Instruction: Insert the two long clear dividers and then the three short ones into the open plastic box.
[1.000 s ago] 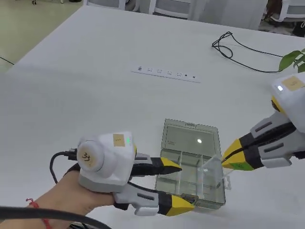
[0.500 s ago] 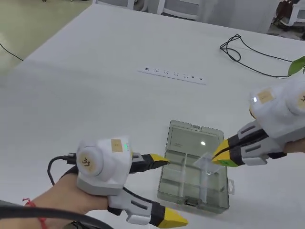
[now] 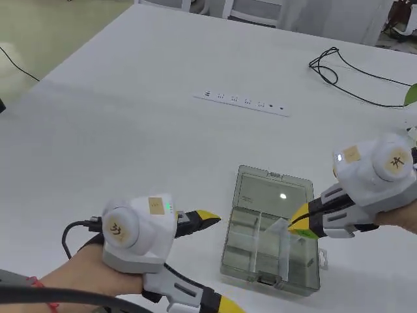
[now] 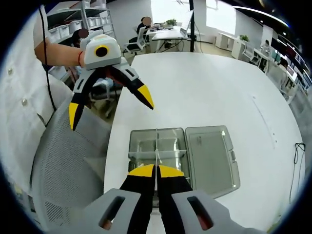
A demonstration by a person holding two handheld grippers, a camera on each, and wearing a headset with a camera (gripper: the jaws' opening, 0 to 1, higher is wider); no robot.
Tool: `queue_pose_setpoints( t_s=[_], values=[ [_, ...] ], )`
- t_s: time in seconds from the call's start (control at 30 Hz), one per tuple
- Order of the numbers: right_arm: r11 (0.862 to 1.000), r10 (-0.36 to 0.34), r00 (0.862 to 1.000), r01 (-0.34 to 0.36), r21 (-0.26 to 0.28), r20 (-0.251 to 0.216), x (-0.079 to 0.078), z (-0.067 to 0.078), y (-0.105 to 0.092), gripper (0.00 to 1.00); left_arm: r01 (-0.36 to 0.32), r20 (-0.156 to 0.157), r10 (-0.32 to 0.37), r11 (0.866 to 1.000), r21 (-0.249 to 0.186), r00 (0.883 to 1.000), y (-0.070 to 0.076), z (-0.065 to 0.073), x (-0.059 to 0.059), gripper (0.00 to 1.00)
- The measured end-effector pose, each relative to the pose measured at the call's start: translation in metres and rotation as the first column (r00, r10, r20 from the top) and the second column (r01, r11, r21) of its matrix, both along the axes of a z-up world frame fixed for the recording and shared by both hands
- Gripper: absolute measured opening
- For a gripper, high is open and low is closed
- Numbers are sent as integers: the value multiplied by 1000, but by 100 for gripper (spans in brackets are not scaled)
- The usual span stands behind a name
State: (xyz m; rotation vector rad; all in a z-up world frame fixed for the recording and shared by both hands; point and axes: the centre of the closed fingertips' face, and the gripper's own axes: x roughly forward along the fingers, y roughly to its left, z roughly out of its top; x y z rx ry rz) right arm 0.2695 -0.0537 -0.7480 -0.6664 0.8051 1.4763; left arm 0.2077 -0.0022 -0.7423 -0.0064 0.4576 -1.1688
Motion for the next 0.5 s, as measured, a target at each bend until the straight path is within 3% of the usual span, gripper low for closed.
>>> queue_pose_setpoints(
  t_s=[0.27,0.5],
  values=[
    [1000,-6,1000,6,3,-2,1,-6,-3,3,-6,-5,6,1000,-2,1000,0,0,0,99],
    [999,50,998,-51,3,41,-1,-10,-3,2,-10,-3,10,1000,-9,1000,-1,1,1,99]
  ],
)
